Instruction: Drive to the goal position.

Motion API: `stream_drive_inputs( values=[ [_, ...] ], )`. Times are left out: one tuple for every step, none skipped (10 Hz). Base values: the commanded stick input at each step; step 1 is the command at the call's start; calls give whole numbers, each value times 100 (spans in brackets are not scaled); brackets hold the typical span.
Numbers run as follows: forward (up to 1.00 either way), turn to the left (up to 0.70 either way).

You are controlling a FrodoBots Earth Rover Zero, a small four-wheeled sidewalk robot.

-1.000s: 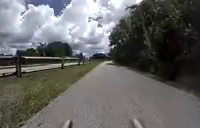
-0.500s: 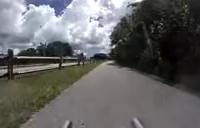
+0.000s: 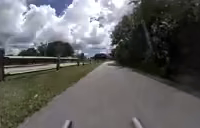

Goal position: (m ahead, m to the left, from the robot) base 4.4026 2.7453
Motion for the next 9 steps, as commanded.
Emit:
stream_drive_inputs(
  values=[
    [70,1],
    [70,1],
    [70,1],
    [70,1],
    [70,1],
    [70,1],
    [70,1],
    [70,1],
    [70,1]
  ],
)
